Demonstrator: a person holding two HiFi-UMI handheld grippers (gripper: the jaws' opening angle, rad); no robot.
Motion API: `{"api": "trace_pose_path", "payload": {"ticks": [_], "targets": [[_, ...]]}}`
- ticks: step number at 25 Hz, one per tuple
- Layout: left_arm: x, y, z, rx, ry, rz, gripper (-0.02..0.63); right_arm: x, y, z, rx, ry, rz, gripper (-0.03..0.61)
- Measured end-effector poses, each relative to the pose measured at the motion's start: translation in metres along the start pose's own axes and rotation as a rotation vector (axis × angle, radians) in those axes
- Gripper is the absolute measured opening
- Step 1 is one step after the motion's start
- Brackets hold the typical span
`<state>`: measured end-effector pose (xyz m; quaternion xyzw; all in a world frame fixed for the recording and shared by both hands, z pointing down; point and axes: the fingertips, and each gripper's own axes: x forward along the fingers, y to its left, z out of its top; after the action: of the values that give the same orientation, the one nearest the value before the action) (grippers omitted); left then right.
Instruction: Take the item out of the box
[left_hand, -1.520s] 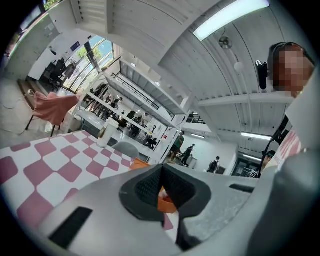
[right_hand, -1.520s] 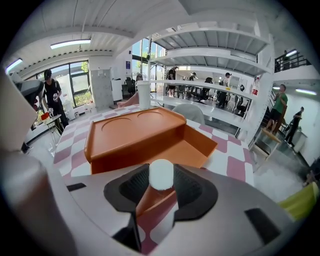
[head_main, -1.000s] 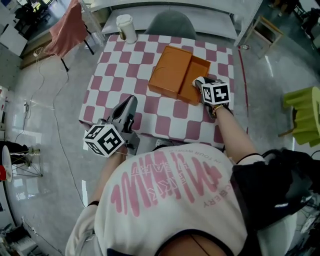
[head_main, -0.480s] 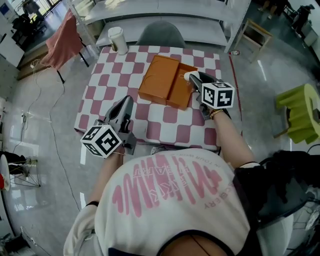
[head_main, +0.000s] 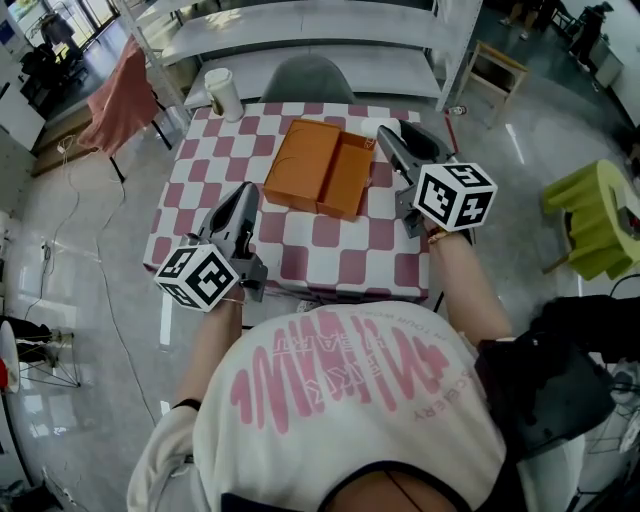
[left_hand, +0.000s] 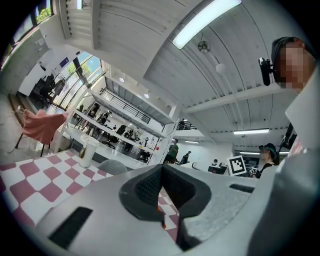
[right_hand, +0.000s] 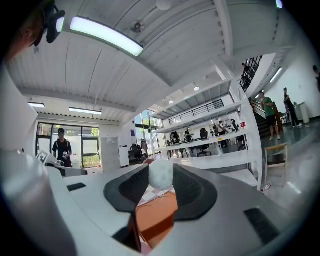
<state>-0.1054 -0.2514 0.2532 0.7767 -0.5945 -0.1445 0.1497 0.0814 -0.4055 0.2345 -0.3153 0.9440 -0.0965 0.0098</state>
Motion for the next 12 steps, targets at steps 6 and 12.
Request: {"api": "trace_pose_path", "payload": {"ticks": [6,12], "targets": [[0.001,-0.02,0.0,0.02,-0.012,-0.017,0.008,-0.034,0.013,0.026,-0.025,-0.066,0.018,0.144],[-0.002,-0.038,-0.005,0.032,-0.022,-0.03,0.008,-0.07,0.015,0.029,0.007,-0.107,0.015,0.144]]}}
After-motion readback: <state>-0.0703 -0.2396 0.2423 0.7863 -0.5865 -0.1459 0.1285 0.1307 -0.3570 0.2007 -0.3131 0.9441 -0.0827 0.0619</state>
